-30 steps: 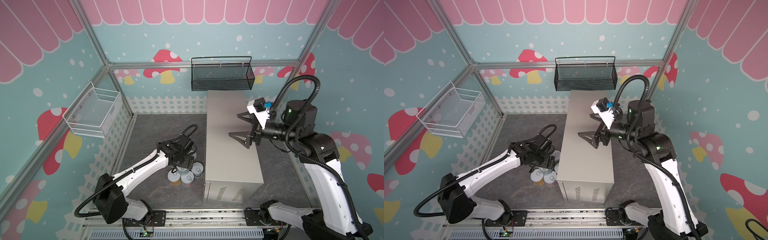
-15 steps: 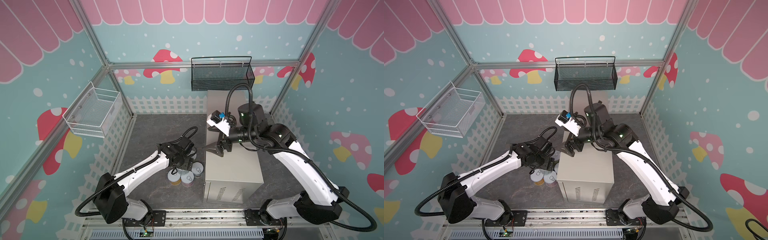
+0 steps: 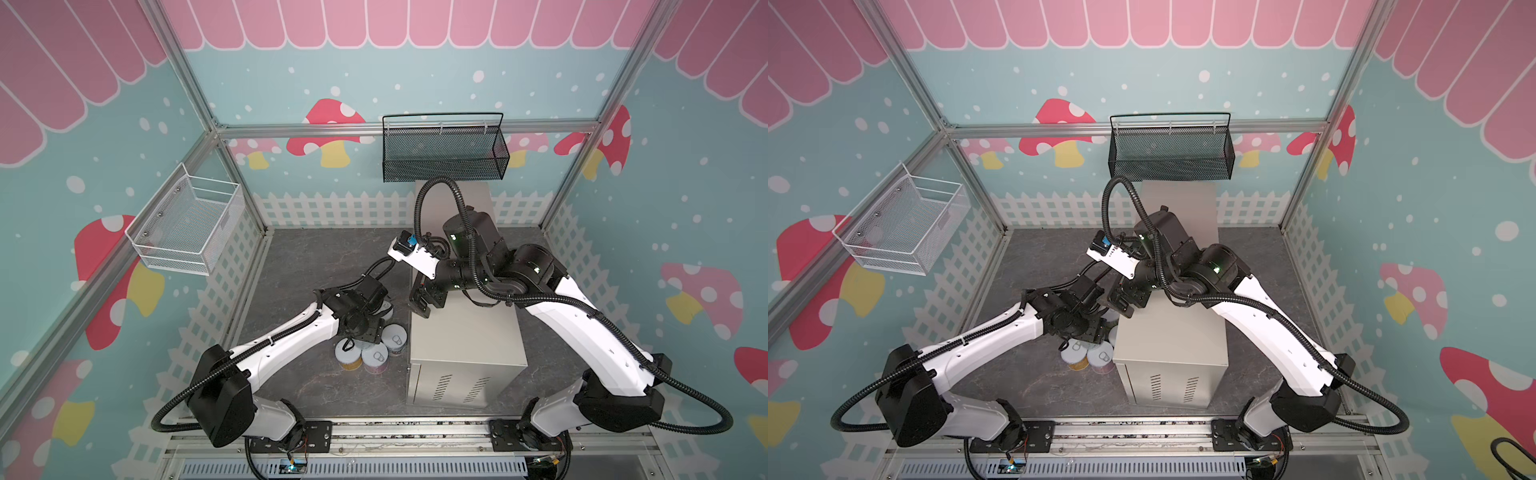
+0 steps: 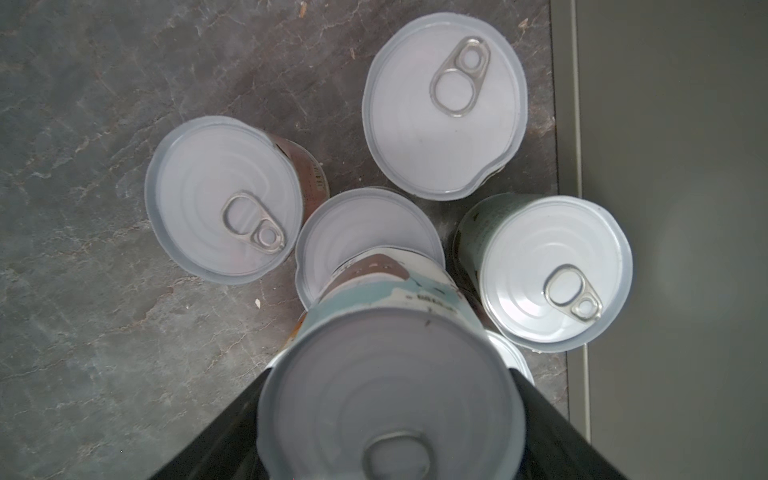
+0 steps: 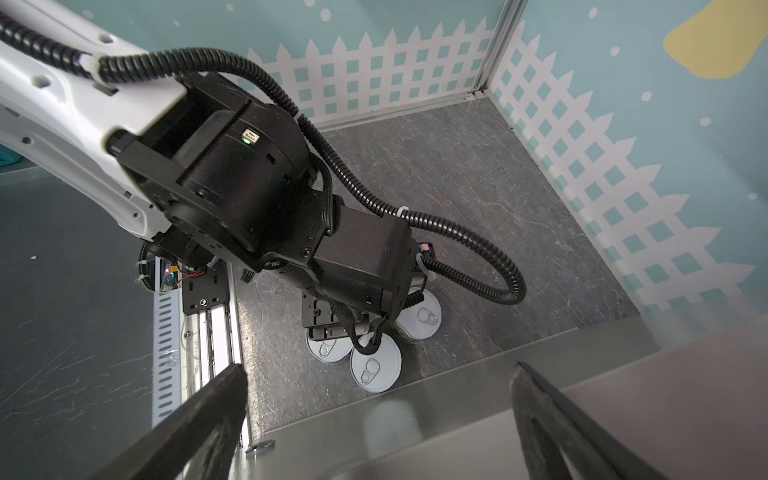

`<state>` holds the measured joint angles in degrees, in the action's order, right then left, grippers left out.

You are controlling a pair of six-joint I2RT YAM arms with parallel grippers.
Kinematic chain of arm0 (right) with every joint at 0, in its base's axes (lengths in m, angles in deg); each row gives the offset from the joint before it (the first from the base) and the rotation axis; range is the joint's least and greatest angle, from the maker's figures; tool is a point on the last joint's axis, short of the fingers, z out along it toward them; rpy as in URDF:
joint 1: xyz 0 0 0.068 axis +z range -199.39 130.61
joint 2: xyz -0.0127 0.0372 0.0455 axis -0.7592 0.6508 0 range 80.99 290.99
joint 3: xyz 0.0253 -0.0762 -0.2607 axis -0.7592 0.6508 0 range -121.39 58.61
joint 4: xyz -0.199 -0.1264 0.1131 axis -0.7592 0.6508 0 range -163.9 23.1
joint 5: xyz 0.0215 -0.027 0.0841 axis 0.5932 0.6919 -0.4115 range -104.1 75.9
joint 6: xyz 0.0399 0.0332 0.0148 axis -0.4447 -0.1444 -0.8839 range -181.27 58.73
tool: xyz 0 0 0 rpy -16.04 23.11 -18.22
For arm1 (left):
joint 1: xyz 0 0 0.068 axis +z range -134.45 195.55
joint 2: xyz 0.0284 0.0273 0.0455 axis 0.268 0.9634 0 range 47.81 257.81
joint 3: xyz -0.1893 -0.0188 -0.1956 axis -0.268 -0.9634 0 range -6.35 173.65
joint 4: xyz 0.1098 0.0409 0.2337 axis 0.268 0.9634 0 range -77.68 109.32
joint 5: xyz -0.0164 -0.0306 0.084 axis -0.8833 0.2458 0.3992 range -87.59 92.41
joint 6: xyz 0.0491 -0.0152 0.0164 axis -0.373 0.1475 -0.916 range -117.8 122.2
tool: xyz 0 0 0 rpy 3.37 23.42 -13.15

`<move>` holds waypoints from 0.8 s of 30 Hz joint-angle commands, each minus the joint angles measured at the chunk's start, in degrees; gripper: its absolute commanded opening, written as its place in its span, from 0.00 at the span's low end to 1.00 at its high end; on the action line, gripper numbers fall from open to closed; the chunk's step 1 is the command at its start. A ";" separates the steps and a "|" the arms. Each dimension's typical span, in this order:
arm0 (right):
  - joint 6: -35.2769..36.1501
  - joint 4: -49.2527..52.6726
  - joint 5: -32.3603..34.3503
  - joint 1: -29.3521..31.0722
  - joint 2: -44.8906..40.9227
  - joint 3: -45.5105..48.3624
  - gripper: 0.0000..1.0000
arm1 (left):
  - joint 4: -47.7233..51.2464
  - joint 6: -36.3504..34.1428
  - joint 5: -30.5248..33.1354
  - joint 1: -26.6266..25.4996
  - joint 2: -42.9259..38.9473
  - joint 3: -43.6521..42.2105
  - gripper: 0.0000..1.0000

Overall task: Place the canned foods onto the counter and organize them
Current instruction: 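Lift the blue-labelled can with the left gripper toward the open right gripper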

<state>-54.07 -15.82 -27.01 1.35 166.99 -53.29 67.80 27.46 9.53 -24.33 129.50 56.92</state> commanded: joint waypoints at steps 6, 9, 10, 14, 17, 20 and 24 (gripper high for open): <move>1.75 0.71 2.10 0.50 -2.03 0.20 1.00 | 0.88 -0.60 0.88 -0.22 -2.00 2.27 0.67; 1.91 -0.05 2.34 0.48 -2.89 0.99 1.00 | 2.04 -0.99 1.32 -0.07 -3.14 4.05 0.62; 2.01 -0.20 2.39 0.44 -2.95 1.10 1.00 | 2.61 -1.21 1.45 0.05 -3.50 4.80 0.60; 2.04 -1.76 5.15 0.50 -3.80 1.32 0.99 | 5.20 -2.78 2.16 0.99 -5.29 8.63 0.50; 1.95 -3.77 7.94 0.50 -4.85 1.75 1.00 | 7.35 -4.81 2.21 2.26 -6.71 12.13 0.44; 2.37 -5.51 9.60 0.49 -6.11 2.91 0.99 | 9.90 -6.58 2.05 4.14 -7.58 16.23 0.41; 3.55 -9.03 10.98 0.50 -8.81 7.11 1.00 | 12.20 -8.60 -0.01 6.70 -8.78 21.24 0.40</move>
<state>-52.67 -21.70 -17.92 1.35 159.93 -48.43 77.55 21.62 10.29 -19.04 122.63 74.21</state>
